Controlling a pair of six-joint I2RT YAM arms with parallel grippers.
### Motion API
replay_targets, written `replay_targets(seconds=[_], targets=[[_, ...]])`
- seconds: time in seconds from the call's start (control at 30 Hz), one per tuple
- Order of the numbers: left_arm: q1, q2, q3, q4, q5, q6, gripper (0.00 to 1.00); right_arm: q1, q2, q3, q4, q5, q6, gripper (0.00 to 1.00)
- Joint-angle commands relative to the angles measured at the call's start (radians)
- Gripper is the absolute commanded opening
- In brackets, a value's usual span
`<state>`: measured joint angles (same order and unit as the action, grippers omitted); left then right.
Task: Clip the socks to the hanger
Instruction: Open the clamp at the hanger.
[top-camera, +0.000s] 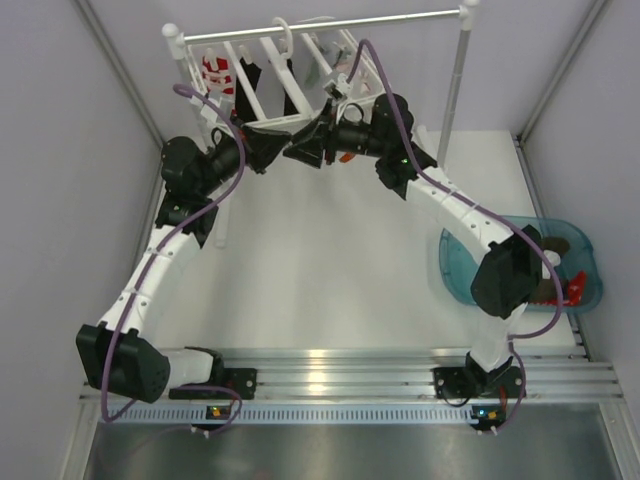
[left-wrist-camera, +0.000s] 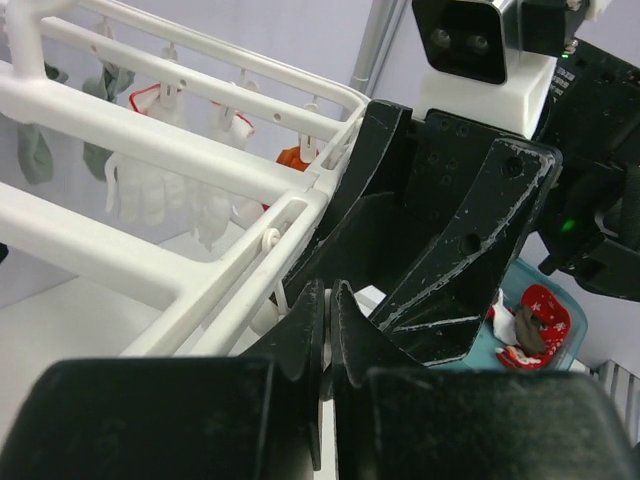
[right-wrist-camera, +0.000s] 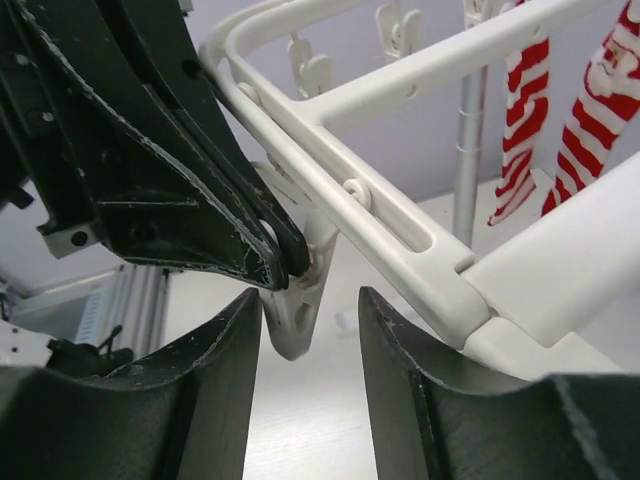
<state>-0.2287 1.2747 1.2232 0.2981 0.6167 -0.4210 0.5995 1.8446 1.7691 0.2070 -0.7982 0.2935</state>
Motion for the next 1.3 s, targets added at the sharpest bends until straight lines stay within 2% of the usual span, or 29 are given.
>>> replay_targets(seconds=[0.0, 0.27, 0.33, 0.37, 0.4, 0.43, 0.53, 0.63, 0.73, 1.27], targets=[[-0.006, -0.015, 0.033, -0.008, 0.022, -0.025, 0.0, 0.014, -0.047, 0.093, -0.081, 0.148, -0.154, 0.43], [-0.008, -0.012, 0.058, -0.037, 0.011, -0.044, 0.0, 0.074, -0.045, 0.099, -0.17, 0.192, -0.343, 0.42], [-0.008, -0.015, 0.058, -0.047, 0.011, -0.047, 0.0, 0.082, -0.05, 0.093, -0.169, 0.203, -0.362, 0.24], [-0.008, -0.015, 0.059, -0.054, 0.0, -0.047, 0.07, 0.085, -0.05, 0.093, -0.17, 0.218, -0.367, 0.15], [-0.008, -0.02, 0.061, -0.065, -0.011, -0.048, 0.15, 0.085, -0.05, 0.093, -0.167, 0.223, -0.37, 0.0], [-0.006, -0.027, 0.062, -0.085, -0.02, -0.056, 0.27, 0.085, -0.051, 0.093, -0.167, 0.225, -0.369, 0.0], [-0.006, -0.058, 0.065, -0.144, -0.089, -0.065, 0.42, 0.085, -0.061, 0.089, -0.167, 0.231, -0.37, 0.0], [-0.006, -0.104, 0.044, -0.192, -0.207, -0.079, 0.45, 0.083, -0.076, 0.061, -0.141, 0.225, -0.353, 0.0], [-0.008, -0.129, 0.036, -0.223, -0.265, -0.071, 0.48, 0.083, -0.076, 0.053, -0.135, 0.215, -0.337, 0.0], [-0.006, -0.06, 0.047, -0.171, -0.206, -0.194, 0.49, 0.091, -0.076, 0.05, -0.112, 0.186, -0.353, 0.0]])
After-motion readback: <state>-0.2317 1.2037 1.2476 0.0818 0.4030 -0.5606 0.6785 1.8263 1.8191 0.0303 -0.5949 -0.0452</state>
